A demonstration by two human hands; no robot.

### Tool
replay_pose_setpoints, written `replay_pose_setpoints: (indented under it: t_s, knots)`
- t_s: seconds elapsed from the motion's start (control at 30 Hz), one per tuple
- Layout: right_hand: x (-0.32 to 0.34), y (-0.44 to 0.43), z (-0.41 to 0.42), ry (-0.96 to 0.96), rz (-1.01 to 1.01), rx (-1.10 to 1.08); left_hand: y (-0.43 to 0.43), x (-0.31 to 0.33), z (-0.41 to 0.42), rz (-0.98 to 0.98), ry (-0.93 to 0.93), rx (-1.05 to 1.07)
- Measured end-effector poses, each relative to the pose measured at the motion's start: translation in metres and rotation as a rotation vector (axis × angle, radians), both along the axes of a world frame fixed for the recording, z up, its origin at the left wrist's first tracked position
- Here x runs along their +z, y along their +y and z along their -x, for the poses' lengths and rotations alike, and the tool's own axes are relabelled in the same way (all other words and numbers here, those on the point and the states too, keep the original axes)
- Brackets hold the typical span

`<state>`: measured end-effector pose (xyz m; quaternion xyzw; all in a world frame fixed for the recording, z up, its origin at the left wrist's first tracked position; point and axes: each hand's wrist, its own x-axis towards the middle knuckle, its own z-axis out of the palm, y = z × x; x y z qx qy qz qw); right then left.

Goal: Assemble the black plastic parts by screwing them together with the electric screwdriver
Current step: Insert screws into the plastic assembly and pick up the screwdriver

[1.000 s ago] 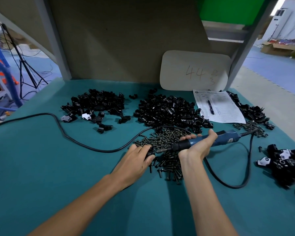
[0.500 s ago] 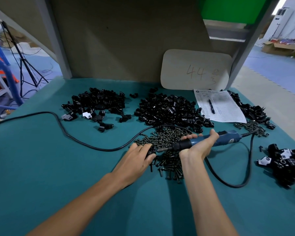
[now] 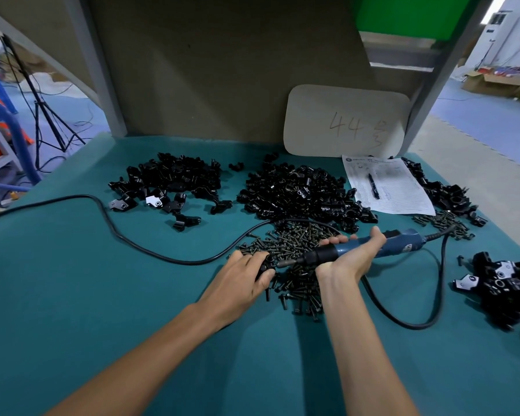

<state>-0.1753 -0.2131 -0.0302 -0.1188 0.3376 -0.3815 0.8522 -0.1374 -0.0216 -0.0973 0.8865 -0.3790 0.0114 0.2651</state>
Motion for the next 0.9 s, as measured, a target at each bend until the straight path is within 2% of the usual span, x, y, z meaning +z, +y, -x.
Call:
replay_pose_setpoints:
  t_s: [0.43, 0.9]
  knots:
    - [-0.0028, -0.0004, 0.0037, -0.109, 0.037, 0.065, 0.0022, 0.0015, 0.0003, 0.090, 0.012, -0.024]
    - [0.0047, 0.0034, 0.0016, -0.027, 0.028, 0.033, 0.0019, 0.0035, 0.0014, 0.067, -0.001, -0.003]
